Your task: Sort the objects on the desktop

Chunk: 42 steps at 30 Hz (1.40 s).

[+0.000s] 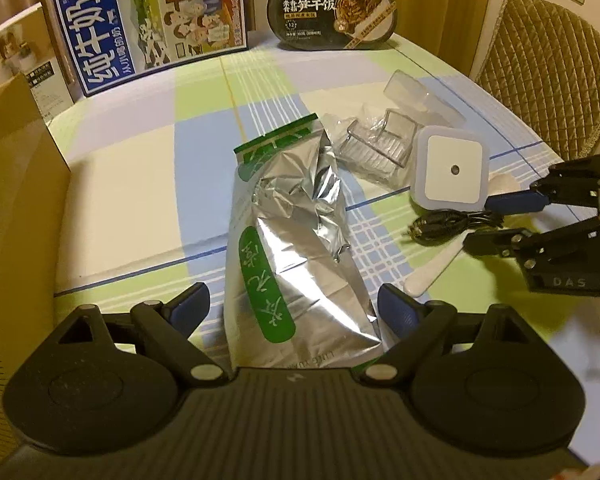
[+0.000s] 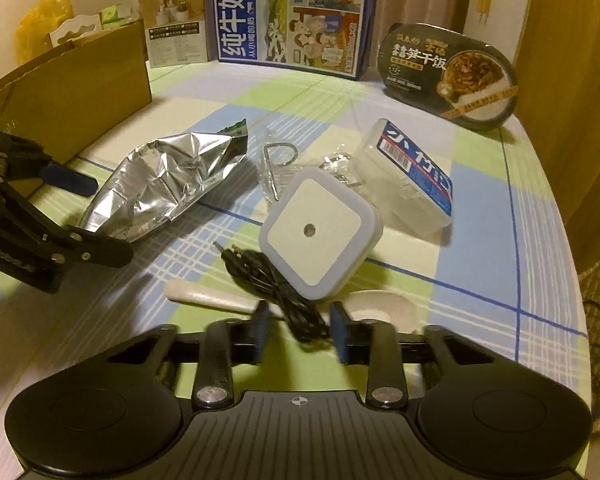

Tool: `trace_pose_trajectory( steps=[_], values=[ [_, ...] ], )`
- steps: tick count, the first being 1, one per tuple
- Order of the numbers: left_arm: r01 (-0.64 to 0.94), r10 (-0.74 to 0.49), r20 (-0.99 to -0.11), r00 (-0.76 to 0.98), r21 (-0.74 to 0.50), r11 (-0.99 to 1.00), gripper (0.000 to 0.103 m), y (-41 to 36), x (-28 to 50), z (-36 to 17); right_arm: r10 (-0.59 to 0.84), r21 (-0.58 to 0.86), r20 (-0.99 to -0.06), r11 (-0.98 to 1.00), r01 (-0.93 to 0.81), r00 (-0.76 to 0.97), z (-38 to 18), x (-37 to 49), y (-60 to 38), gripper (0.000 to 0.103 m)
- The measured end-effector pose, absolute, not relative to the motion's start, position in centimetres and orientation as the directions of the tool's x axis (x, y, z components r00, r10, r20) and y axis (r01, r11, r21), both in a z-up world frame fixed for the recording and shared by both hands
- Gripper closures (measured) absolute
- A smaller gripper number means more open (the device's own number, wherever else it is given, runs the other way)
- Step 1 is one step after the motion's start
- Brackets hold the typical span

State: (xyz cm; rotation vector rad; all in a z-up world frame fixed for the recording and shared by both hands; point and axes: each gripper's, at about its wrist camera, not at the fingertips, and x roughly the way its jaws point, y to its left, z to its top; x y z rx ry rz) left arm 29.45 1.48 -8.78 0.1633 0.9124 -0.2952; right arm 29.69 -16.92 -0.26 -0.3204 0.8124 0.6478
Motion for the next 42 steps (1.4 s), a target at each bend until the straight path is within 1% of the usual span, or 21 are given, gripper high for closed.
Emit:
trace_pose_trajectory(
  steps=[2,4,7,9,12,17,22,24,26,27,28,29,30,33,37,39,42],
  values=[
    [0.322,-0.185,-0.801,0.569,0.011,0.947,0.028,1.5,29.4,-9.0,0.405,-0.027,-0.757,0.765,-0.644,0.513,-0.2,29.3,-16.9,0.086],
    [0.326,-0.189,-0.801,0.569,0.008,0.945,0.031,1.5,29.2,-9.1,0.402,-0.028,-0.759,0.765,-0.643,0.511,-0.1,28.7,-16.8,0.092],
    [0.333,-0.179,-0.799,0.574,0.028,0.942,0.039,1.4,28.5,-8.8,0.392,-0.014,-0.772,0.777,-0.63,0.501,0.0,27.6,-16.7,0.094],
    [0.338,-0.169,-0.802,0.574,0.044,0.94,0.044,1.2,27.6,-8.5,0.39,0.022,-0.783,0.796,-0.605,0.484,0.1,26.5,-16.8,0.094],
    [0.342,-0.161,-0.804,0.572,0.055,0.938,0.049,1.1,25.9,-8.2,0.382,0.059,-0.793,0.823,-0.565,0.474,0.3,24.0,-17.0,0.094],
    [0.335,-0.155,-0.813,0.561,0.051,0.941,0.051,1.3,22.5,-7.7,0.383,0.141,-0.801,0.868,-0.477,0.461,0.6,19.5,-18.3,0.094],
    [0.344,-0.157,-0.823,0.546,0.049,0.938,0.051,1.3,17.7,-7.3,0.371,0.158,-0.812,0.883,-0.442,0.45,1.1,15.6,-19.1,0.094],
    [0.346,-0.16,-0.829,0.536,0.042,0.937,0.051,1.4,16.0,-7.2,0.365,0.142,-0.81,0.881,-0.45,0.459,1.3,14.7,-19.1,0.094],
    [0.355,-0.163,-0.834,0.527,0.042,0.934,0.051,1.3,14.4,-7.0,0.365,0.126,-0.803,0.876,-0.465,0.47,1.5,14.5,-19.0,0.088],
    [0.357,-0.163,-0.836,0.524,0.043,0.933,0.05,1.3,14.0,-6.9,0.365,0.119,-0.8,0.874,-0.471,0.477,1.6,14.4,-18.9,0.074],
    [0.356,-0.165,-0.836,0.523,0.039,0.934,0.049,1.4,13.6,-6.6,0.364,0.106,-0.795,0.871,-0.48,0.485,1.6,14.5,-18.8,0.056],
    [0.356,-0.17,-0.833,0.526,0.035,0.934,0.046,1.5,13.4,-6.3,0.362,0.089,-0.788,0.867,-0.49,0.497,1.7,14.4,-18.7,0.049],
    [0.357,-0.17,-0.83,0.531,0.037,0.933,0.039,1.5,13.3,-6.1,0.361,0.076,-0.784,0.864,-0.498,0.506,1.6,14.3,-18.7,0.045],
    [0.368,-0.153,-0.826,0.543,0.07,0.927,0.026,1.4,13.8,-5.6,0.369,0.078,-0.784,0.856,-0.51,0.5,1.1,14.5,-18.7,0.045],
    [0.429,-0.157,-0.838,0.523,0.1,0.898,0.023,0.7,15.4,-5.7,0.377,0.084,-0.786,0.85,-0.52,0.49,0.4,14.9,-18.7,0.045],
    [0.463,-0.182,-0.851,0.493,0.08,0.883,0.019,0.5,16.6,-5.9,0.388,0.095,-0.785,0.845,-0.526,0.483,0.2,15.1,-18.8,0.045],
    [0.493,-0.206,-0.874,0.439,0.043,0.869,0.018,0.3,18.3,-6.4,0.396,0.094,-0.783,0.837,-0.539,0.48,-0.1,15.1,-18.7,0.045]
  ],
)
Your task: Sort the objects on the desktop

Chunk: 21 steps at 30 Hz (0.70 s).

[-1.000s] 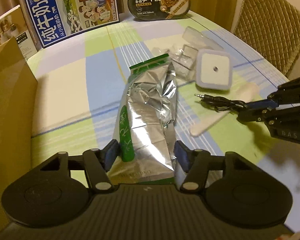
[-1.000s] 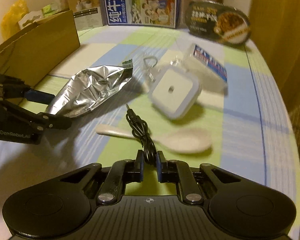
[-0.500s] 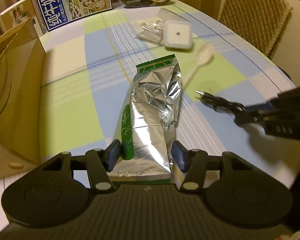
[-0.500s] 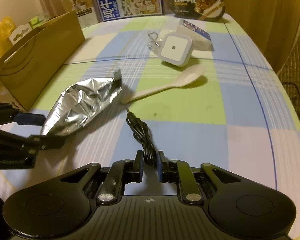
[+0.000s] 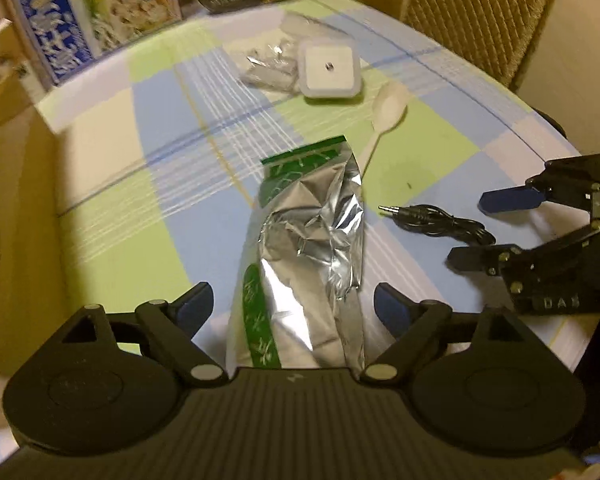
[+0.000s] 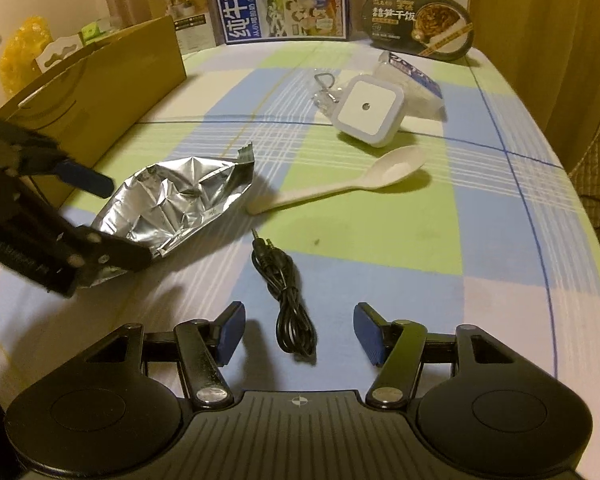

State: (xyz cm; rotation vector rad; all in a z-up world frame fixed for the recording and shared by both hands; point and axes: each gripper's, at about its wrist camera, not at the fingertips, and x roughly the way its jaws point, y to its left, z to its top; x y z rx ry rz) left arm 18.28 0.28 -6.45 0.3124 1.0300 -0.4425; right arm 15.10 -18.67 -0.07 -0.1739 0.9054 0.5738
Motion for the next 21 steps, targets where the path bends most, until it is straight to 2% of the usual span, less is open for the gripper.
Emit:
trace_pose_trajectory(
  steps=[9,14,15,17,21],
  values=[
    [0.585,-0.159,-0.917,0.366,0.094,0.805,0.018,-1.6,20.7,-8.1,0.412,0.066,-0.767,0.814,-0.577,0.492,-0.4,15.3,-17.8,0.045],
    [0.586,-0.146,-0.921,0.361,0.102,0.804,0.019,-2.1,21.2,-8.9,0.41,0.031,-0.762,0.796,-0.604,0.501,-0.7,15.4,-17.1,0.046],
    [0.582,-0.151,-0.921,0.36,0.095,0.808,0.022,-2.0,21.2,-8.9,0.409,0.027,-0.761,0.796,-0.605,0.504,-0.7,15.5,-17.0,0.048],
    [0.572,-0.172,-0.92,0.352,0.065,0.818,0.031,-1.8,21.3,-8.8,0.407,0.02,-0.759,0.794,-0.607,0.508,-0.7,15.6,-16.9,0.052],
    [0.577,-0.165,-0.916,0.366,0.084,0.813,0.042,-1.8,20.5,-8.4,0.413,0.006,-0.757,0.781,-0.625,0.507,-0.7,15.4,-16.5,0.075]
  ],
)
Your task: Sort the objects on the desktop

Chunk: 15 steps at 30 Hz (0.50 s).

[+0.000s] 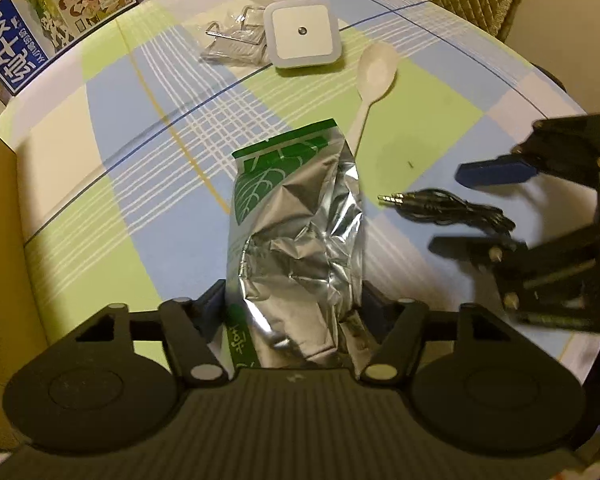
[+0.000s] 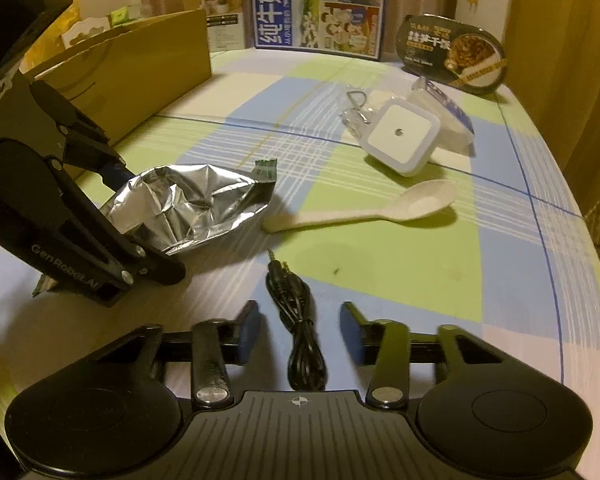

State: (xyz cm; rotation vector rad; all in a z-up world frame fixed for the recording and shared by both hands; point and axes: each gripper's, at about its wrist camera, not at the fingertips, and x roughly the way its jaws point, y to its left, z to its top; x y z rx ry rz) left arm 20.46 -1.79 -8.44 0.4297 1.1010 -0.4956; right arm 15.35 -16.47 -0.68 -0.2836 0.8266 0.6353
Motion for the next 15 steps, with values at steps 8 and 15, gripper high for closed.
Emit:
trace_pose_trajectory(
  steps=[8,15],
  values=[
    [0.571,-0.16,-0.917,0.366,0.086,0.816,0.029,-1.77,20.39,-8.54,0.411,0.002,-0.756,0.78,-0.626,0.509,-0.75,15.06,-16.25,0.09],
    [0.551,-0.183,-0.917,0.354,0.047,0.833,0.028,-1.42,20.86,-8.81,0.416,0.038,-0.75,0.803,-0.594,0.514,-0.68,15.23,-16.67,0.091]
  ],
)
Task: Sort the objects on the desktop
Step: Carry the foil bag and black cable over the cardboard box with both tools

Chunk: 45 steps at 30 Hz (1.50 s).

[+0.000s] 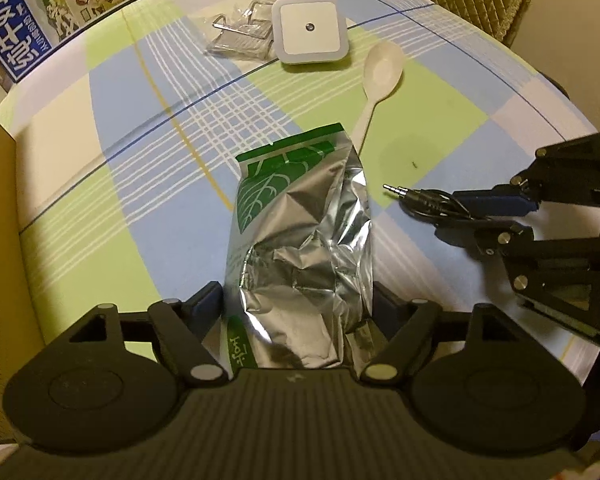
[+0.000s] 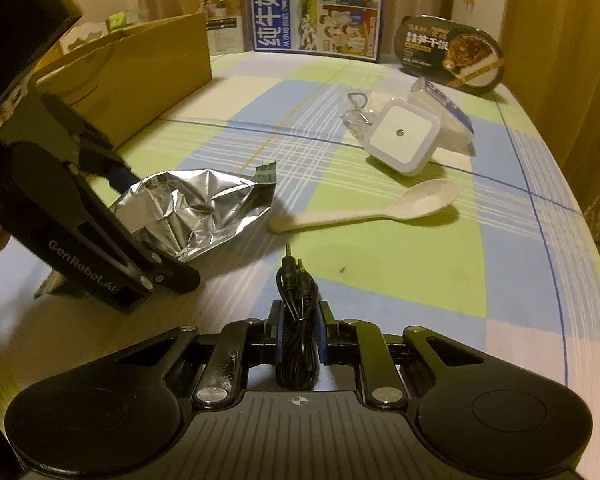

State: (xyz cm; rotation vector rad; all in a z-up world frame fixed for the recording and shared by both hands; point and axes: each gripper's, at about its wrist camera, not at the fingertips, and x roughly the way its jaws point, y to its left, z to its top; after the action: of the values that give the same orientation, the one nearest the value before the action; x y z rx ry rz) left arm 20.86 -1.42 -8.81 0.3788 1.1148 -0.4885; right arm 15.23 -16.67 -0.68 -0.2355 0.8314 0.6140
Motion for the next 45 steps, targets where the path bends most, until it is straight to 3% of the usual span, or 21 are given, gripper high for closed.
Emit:
trace_pose_trajectory(
  steps=[4,6,9,26,45],
  values=[
    [0.552,-0.194,-0.914,0.356,0.038,0.833,0.04,-1.3,20.4,-8.7,0.418,0.061,-0.748,0.816,-0.575,0.515,-0.6,15.3,-17.0,0.091],
    [0.554,-0.183,-0.913,0.365,0.055,0.831,0.053,-1.5,20.0,-8.4,0.418,0.073,-0.748,0.824,-0.562,0.516,-0.5,15.2,-17.3,0.091],
    [0.534,-0.194,-0.91,0.367,0.036,0.845,0.058,-1.0,19.5,-7.9,0.418,0.091,-0.746,0.835,-0.543,0.518,-0.4,15.1,-17.8,0.091],
    [0.471,-0.205,-0.88,0.428,0.023,0.882,0.06,0.8,15.9,-3.0,0.457,0.196,-0.682,0.867,-0.458,0.571,5.0,11.9,-19.3,0.091],
    [0.323,-0.133,-0.796,0.591,0.081,0.943,0.06,9.7,11.6,6.6,0.602,0.175,-0.57,0.753,-0.634,0.559,12.5,9.0,-9.9,0.091]
  ],
)
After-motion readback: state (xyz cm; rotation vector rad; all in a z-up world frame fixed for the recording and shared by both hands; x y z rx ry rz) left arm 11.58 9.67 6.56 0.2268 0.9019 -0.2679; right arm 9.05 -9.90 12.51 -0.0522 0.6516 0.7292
